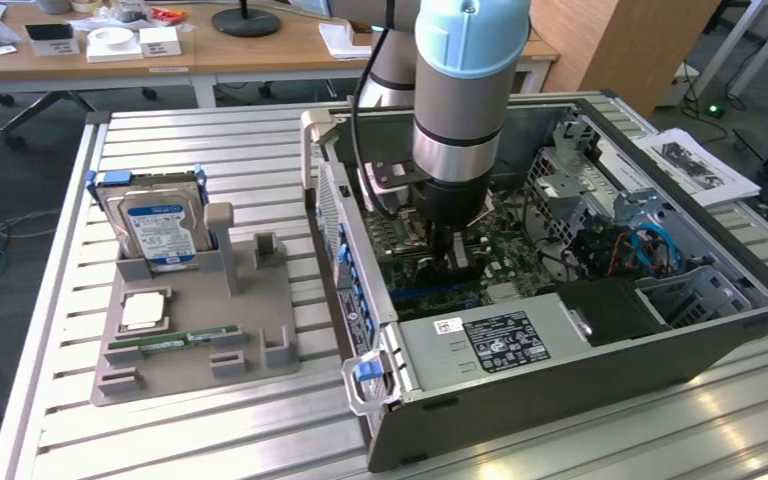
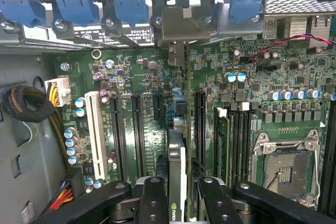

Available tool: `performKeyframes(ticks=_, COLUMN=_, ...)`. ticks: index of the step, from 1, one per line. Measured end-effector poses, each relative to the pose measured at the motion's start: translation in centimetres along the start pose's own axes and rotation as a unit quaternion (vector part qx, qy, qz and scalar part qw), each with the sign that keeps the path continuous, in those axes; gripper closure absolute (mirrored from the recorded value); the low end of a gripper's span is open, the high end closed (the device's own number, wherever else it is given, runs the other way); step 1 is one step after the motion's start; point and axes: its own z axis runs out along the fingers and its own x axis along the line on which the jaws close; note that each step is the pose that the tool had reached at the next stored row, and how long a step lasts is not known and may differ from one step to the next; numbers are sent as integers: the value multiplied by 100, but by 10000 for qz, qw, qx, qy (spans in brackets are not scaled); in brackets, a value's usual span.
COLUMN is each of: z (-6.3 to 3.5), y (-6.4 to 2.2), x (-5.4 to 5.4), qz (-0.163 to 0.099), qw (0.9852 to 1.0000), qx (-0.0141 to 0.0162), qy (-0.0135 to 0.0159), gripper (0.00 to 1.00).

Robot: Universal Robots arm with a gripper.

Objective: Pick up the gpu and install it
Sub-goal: 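Insert the gpu into the slot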

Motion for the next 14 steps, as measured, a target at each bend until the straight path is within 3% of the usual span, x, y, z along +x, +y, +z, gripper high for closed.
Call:
performKeyframes(ticks=4, z=3, y=0, x=-1, qz=1, qw=10000, qx=2, qy=-4, gripper=72)
performKeyframes(ticks=5, z=2, y=0, x=-1, qz=0, qw=10000, qx=1, qy=-2, gripper=66)
performKeyframes(ticks=14, z=-38, y=-5, x=-2, qz=0, qw=10000, qx=0, qy=0, gripper=66)
